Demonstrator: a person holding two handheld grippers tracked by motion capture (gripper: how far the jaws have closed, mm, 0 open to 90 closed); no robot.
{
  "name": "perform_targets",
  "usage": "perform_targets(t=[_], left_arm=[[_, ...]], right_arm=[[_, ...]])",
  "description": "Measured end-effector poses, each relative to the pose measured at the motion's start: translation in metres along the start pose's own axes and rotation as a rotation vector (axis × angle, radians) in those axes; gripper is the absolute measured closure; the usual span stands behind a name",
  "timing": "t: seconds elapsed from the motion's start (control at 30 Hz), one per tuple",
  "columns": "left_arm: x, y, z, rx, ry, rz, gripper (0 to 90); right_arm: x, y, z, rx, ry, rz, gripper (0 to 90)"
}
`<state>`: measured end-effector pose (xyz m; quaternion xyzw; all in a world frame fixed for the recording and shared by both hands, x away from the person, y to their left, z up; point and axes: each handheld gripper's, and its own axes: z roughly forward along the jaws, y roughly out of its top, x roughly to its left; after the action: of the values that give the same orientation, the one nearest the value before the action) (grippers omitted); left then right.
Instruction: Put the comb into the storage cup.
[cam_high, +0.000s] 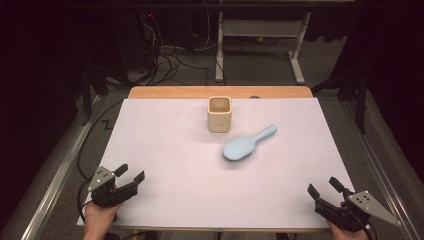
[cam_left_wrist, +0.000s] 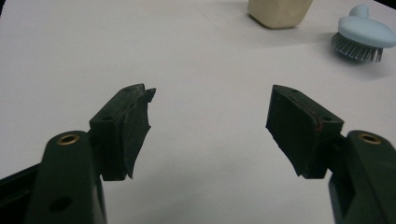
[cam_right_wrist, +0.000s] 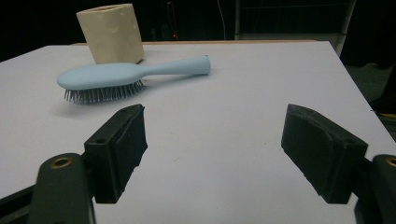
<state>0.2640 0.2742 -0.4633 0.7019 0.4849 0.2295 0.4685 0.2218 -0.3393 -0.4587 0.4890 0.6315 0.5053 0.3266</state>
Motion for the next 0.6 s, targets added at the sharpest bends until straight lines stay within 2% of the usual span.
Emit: perform_targets(t=[0.13, 0.6], left_arm=[[-0.0001, -0.0004, -0.0003, 0.003, -0.011, -0.006, 30.9], [-0.0001, -0.0003, -0.0009, 0.003, -0.002, -0.001, 30.9]], right_arm=[[-0.0017, -0.0004, -0.0006, -0.010, 0.022, 0.018, 23.0], [-0.0005, -0.0005, -0.0032, -0.020, 0.011, 0.010, 23.4]])
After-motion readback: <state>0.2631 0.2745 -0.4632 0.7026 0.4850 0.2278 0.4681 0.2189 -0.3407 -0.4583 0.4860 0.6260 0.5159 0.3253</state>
